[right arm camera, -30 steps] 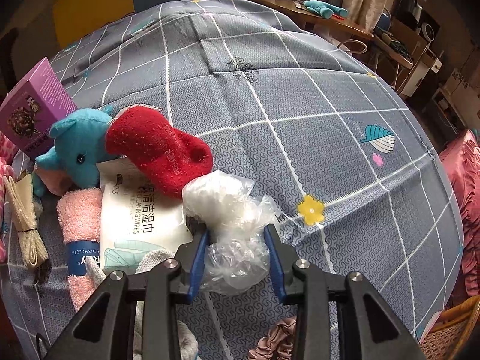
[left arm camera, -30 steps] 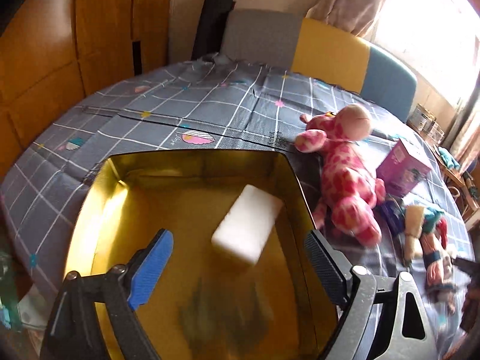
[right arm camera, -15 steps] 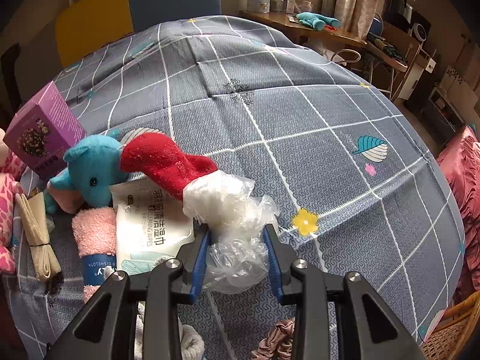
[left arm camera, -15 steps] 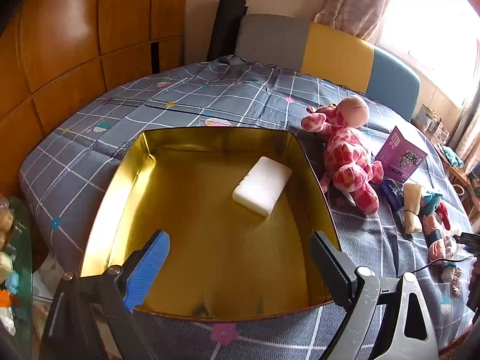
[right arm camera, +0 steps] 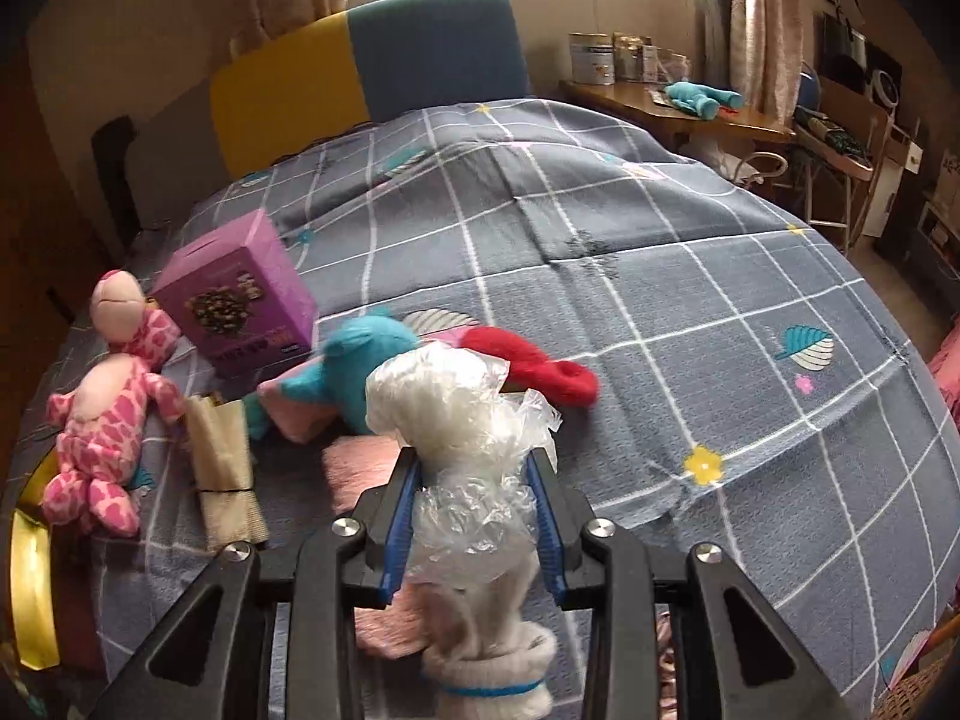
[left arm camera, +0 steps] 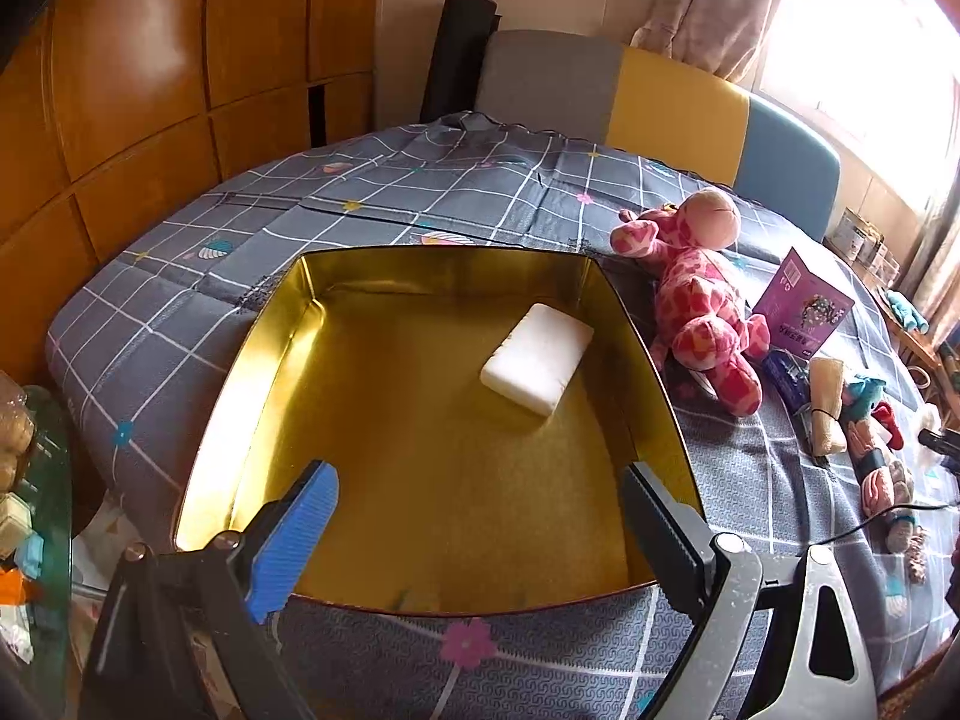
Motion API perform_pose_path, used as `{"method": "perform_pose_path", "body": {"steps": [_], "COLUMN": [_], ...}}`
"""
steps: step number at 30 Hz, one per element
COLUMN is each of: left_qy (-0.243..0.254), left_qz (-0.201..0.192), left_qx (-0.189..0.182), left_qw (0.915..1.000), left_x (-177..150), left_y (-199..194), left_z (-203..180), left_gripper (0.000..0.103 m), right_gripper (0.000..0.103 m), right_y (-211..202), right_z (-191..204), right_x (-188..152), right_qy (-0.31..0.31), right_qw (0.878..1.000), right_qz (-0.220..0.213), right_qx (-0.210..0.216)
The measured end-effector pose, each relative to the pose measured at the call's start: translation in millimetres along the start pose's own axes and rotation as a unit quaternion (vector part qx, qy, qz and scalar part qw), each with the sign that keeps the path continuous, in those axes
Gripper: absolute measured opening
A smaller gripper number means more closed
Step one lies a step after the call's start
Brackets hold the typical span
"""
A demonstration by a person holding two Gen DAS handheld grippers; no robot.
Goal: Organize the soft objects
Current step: 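Carry the plastic-wrapped item into the gold box and open the right tool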
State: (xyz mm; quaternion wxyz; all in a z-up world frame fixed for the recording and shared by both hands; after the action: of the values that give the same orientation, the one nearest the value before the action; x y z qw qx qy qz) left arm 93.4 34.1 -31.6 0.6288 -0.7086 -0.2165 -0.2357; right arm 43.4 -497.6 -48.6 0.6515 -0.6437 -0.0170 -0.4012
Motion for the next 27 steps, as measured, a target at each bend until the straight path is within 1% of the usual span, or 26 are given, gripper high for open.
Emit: {"method": "perform_pose_path", "body": {"steps": [4,8,11,16,19,21,24,27], "left_qy": [-0.004,-0.008,-0.010,-0.015,-0.019,-0.022,-0.033,-0.046], "left_qz": [-0.002,-0.003,-0.005,-0.009,-0.015,-0.017,-0.017,-0.016], "left_qx": [0.001,0.001,0.004,0.010,0.014,0.017,0.018,0.020], "left_qw": [1.0000,1.0000,0.9999,0.9998,0.9996,0.9994,0.9991,0.9986], "left_x": [-1.3,-2.9,-4.0,-3.2,-1.9,-1.2,-0.4,0.5], "left_y": [-0.3,-0.6,-1.5,-2.8,-4.3,-4.6,-3.0,-0.9], "left_z": [4.7,8.9,12.6,20.2,25.0,29.1,37.4,45.7], "left_gripper": [0.095,0.095,0.095,0.095,0.095,0.095,0.095,0.095], "right_gripper": [0.034,0.034,0.034,0.034,0.034,0.034,0.034,0.035], "right_y": [-16.0,-25.6,-31.0,-35.2,-33.9,-29.8,-19.0,-3.6], "right_z": [59.7,137.0,198.1,292.3,336.7,359.9,388.6,408.4], "right_x": [-8.2,-27.7,-48.9,-85.4,-103.9,-113.9,-125.1,-130.1], "right_qy": [-0.059,-0.133,-0.182,-0.246,-0.271,-0.283,-0.306,-0.329], "right_qw": [0.996,0.982,0.964,0.929,0.915,0.910,0.906,0.904], "right_qz": [0.005,0.021,0.040,0.076,0.088,0.094,0.102,0.110], "right_qx": [0.063,0.131,0.190,0.267,0.287,0.288,0.275,0.251]}}
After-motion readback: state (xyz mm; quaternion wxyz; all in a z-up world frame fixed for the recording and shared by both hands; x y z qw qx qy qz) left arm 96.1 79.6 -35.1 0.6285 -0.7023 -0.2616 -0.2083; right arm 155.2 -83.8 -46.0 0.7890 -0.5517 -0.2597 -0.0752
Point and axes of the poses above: each gripper's, at about its wrist camera, not at the fingertips, and y roughly the way its jaws point, z to its left, x to its top, the point moved 4 cm from there along y, roughly the way its jaws point, and after that the axes turned 5 degrees about z, right-handed, at the moved point
